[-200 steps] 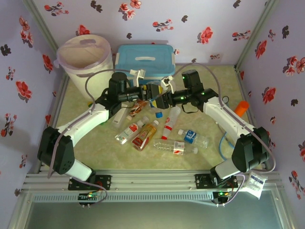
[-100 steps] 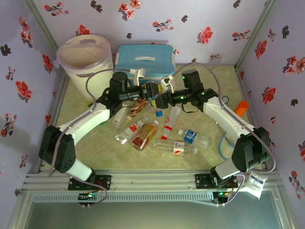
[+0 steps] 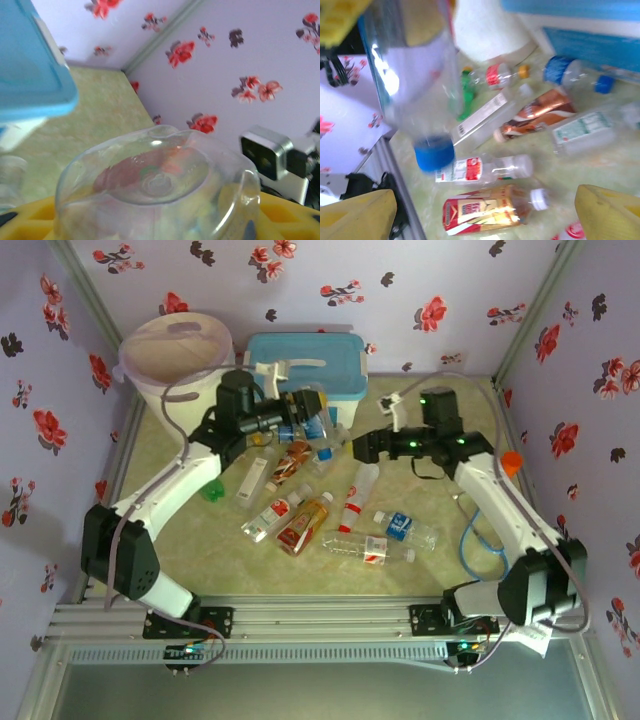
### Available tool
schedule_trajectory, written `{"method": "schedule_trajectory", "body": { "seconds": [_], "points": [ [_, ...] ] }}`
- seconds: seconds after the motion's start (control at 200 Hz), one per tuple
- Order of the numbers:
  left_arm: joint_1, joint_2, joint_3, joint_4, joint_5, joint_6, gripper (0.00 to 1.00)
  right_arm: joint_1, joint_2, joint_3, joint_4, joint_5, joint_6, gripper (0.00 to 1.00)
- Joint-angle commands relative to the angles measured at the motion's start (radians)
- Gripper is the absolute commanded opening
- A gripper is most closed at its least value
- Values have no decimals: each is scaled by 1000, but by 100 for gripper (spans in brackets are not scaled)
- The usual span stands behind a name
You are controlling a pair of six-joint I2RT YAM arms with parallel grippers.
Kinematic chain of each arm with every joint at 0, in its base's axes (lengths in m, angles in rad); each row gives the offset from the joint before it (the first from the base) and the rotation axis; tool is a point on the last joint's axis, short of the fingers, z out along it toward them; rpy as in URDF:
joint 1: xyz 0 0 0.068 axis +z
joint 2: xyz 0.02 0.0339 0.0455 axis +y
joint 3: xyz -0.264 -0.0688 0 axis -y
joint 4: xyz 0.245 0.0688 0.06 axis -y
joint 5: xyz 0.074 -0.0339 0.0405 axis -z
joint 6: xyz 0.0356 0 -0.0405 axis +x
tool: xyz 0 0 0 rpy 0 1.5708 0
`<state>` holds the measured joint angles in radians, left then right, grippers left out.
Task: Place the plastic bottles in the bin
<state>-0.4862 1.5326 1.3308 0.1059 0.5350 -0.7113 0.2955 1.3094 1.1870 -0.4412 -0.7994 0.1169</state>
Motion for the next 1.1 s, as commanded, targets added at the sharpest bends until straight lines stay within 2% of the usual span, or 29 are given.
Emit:
{"method": "schedule_trajectory", "body": {
  "seconds": [0.0, 0.14, 0.255, 0.395, 0.525, 0.64, 0.75, 0.845, 0.995, 1.09],
  "points": [
    [87, -20, 101, -76, -61, 66, 34, -30, -79, -51, -54, 86, 27, 93],
    [241, -10, 195, -95, -83, 51, 18, -39, -149, -97, -126, 208, 58, 93],
    [369, 7, 279, -120, -109, 56, 0, -42, -210, -131, -192, 300, 104, 91],
    [511, 48, 385, -139, -143, 56, 0, -47, -297, -176, -258, 387, 146, 90],
    [600, 101, 442, -133, -206, 72, 0, -47, -352, -207, -307, 444, 153, 90],
    [621, 226, 599, -278, -262, 189, 0, -48, -357, -198, -364, 518, 185, 90],
    [619, 384, 813, -489, -267, 303, 0, -48, -346, -124, -499, 635, 323, 88],
    [611, 485, 942, -607, -280, 379, 0, -47, -349, -90, -600, 690, 403, 84],
    [584, 584, 1036, -721, -342, 489, 0, -45, -361, -77, -728, 774, 415, 80],
    [568, 631, 1062, -767, -361, 540, 0, -43, -369, -83, -779, 780, 421, 78]
  ]
}}
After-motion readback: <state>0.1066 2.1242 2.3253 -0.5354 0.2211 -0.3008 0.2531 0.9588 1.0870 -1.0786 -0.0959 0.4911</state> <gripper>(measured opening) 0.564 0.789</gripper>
